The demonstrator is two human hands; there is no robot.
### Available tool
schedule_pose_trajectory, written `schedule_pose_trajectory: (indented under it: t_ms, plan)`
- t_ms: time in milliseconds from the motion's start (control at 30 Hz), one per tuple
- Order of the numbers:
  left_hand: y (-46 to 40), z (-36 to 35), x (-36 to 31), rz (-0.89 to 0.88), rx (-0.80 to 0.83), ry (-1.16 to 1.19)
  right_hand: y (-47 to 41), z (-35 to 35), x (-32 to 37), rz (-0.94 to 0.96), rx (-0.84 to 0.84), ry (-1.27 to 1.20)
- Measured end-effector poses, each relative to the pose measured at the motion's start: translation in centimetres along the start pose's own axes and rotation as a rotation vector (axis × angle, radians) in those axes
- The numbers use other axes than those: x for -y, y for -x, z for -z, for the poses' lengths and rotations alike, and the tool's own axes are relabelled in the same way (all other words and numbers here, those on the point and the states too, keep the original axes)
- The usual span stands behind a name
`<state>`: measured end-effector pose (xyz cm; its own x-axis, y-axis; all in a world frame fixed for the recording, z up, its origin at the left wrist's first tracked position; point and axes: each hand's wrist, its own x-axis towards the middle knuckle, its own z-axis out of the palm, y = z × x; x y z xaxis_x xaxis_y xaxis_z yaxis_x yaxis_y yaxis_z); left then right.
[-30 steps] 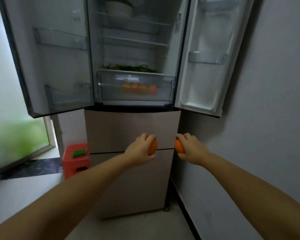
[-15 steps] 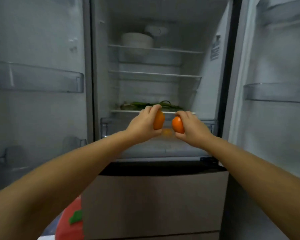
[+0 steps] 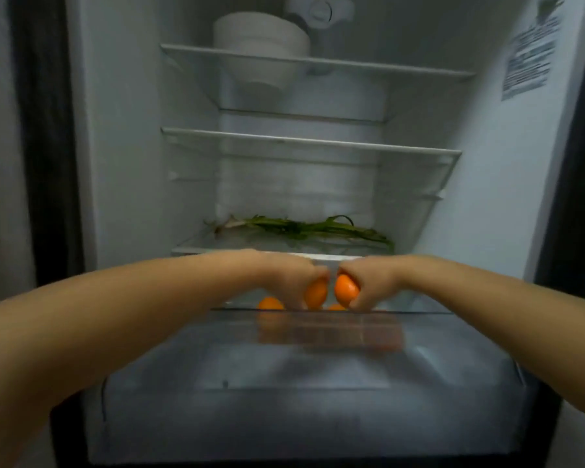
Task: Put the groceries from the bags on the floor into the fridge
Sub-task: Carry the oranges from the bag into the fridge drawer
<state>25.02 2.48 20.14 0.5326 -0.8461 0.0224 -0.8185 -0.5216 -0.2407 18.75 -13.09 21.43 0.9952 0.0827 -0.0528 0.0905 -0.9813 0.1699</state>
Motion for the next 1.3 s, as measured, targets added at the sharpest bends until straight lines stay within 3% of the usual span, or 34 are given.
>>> schedule_pose_trajectory:
  t_ms: [100,200,500,600,733,833,1033,1200,1300]
  plan:
    - [-2.1,-2.1,0.9,-0.103,0.216,-0.147,-3.9,-1.6,0.0,0.094,0.251,0.023]
    - [-2.7,-5.0,1.8,-0.178,0.308,-0.127,-6.0,-3.2,1.0,0.186,0.392,0.015]
    - [-2.6,-9.0,1.0,-0.200,0.311,-0.349,-5.8,-6.7,1.5,0.312,0.299,0.162]
    - [-2.7,-8.5,0.7,-0.126,0.375,-0.208,-6.2,-6.7,1.8,0.304,0.328,0.162]
    - [-3.1,-7.6,1.7,-0.042,0.418,0.037,-6.3,-4.8,1.6,0.263,0.378,-0.047]
    - [-2.1,-5.0,1.5,0.040,0.394,0.195,-5.1,-2.1,1.2,0.155,0.227,-0.103]
    - [1.4,1.3,1.7,0.205,0.168,0.038,-0.9,0.8,0.9,0.003,-0.010,0.055]
    - [6.2,3.6,-0.4,0.263,-0.328,0.018,4.8,1.6,3.5,-0.040,-0.398,-0.045]
    - [9.5,3.5,-2.7,0.306,-0.541,0.071,8.2,1.3,5.7,-0.037,-0.562,-0.118]
